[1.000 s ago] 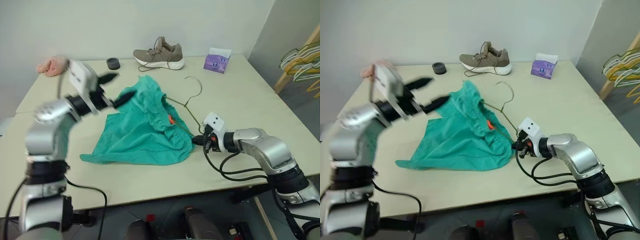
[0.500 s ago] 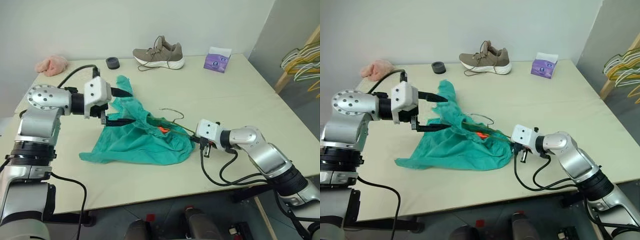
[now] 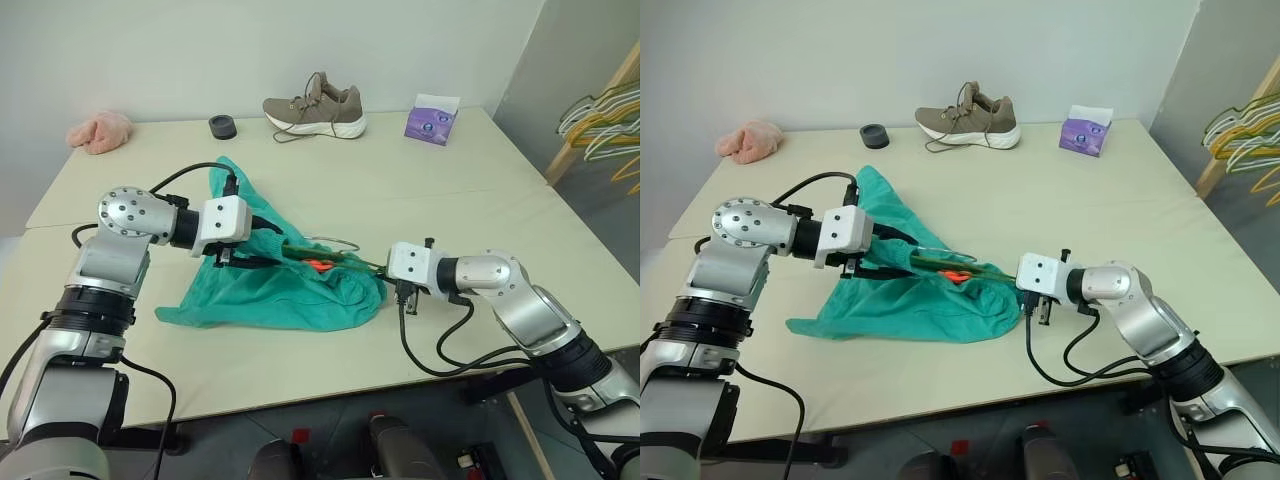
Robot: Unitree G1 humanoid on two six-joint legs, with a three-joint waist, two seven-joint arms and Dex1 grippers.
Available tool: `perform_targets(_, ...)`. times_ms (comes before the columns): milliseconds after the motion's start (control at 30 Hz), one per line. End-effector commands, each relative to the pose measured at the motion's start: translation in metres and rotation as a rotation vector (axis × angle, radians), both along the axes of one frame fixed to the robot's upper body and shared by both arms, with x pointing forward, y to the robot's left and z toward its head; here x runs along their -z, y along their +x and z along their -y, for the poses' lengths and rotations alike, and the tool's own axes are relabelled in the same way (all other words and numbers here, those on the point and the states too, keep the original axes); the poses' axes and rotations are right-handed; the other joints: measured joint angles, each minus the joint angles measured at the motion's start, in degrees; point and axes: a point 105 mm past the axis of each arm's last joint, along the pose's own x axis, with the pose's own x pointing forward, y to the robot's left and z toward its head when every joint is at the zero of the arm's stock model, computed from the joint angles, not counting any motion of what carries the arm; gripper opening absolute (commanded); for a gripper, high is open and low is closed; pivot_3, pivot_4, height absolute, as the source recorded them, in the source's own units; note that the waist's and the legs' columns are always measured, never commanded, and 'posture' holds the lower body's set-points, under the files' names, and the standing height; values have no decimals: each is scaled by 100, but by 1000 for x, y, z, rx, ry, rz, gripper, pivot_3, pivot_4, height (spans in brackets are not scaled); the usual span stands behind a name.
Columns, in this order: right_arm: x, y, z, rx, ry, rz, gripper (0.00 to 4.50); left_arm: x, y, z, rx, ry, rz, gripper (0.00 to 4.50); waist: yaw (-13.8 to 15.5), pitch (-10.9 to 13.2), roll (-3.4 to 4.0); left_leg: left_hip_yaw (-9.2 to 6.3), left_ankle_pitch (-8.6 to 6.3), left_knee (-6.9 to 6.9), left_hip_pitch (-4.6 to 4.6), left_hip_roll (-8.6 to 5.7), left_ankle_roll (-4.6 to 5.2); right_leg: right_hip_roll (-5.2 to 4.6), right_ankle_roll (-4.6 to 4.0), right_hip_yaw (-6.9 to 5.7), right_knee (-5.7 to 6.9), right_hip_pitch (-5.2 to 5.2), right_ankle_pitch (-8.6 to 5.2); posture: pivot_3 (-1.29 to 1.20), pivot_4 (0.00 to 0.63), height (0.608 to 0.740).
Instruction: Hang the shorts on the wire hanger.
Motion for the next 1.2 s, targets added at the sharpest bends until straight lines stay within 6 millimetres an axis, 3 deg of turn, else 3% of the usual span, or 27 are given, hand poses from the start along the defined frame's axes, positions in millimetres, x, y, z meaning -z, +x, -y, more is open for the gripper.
perform_targets(33, -29, -2, -9, -62, 29, 110, 0, -1, 0, 2, 5, -2, 23, 1334, -2, 0, 0, 0, 0, 1, 0, 0, 0, 0, 0, 0, 1, 0, 0, -199, 91, 740)
perform_targets(167, -30, -3, -11, -76, 21, 119, 0, 0, 0, 3, 4, -4, 20, 106, -4, 0, 0, -2, 0, 10, 0, 0, 0, 0, 0, -1, 5, 3, 1, -199, 91, 740)
perform_targets(367, -19, -12, -3, -107, -27, 61, 0, 3, 0, 0, -14, -11, 4, 49, -11, 0, 0, -6, -2, 37, -6, 1, 2, 0, 0, -4, 21, 5, 1, -202, 90, 740)
perform_targets(533, -18, -4, 30, -54, -122, 116, 1377, 5, -1, -3, -24, -8, -16, 0, -24, 0, 0, -7, -1, 46, -3, -1, 2, -1, 1, -4, 39, 4, 1, -203, 88, 740)
perform_targets(700, -25, 6, 83, 22, -258, 177, 3081, 6, -1, -5, -33, -8, -24, 0, -42, 0, 0, -5, -1, 51, -1, -3, 3, -2, 1, -1, 42, 5, 1, -213, 89, 740)
perform_targets(767, -31, 11, 104, 118, -231, 168, 3791, 6, -1, -5, -39, -14, -24, 0, -76, 0, 0, -3, -1, 51, 1, -2, 3, -2, 1, 1, 43, 5, 1, -213, 90, 740)
perform_targets(833, -29, 5, 116, 225, -103, 44, 4453, 6, 2, -5, -55, -30, -18, 0, -100, 0, -1, -5, -1, 50, 1, 0, 2, -1, 1, 0, 46, 6, 1, -217, 92, 740)
perform_targets(900, -21, -12, 110, 258, 34, -121, 4453, 4, 5, -5, -71, -51, -2, 0, -104, -1, -1, -8, -1, 49, 3, 4, 2, 0, 1, -2, 50, 7, 1, -230, 96, 740)
perform_targets(1033, -1, -41, 62, 251, 269, -314, 4453, -5, 14, -2, -106, -115, 43, 0, -162, -1, -1, -15, -1, 49, 8, 10, 2, 1, 1, -3, 60, 8, 1, -239, 100, 740)
perform_targets(1200, 14, -31, 20, 433, 541, -383, 4453, -10, 17, 1, -113, -144, 57, 0, -265, 0, 1, -20, -1, 48, 7, 4, 1, 2, 2, -4, 78, 1, 0, -233, 99, 740)
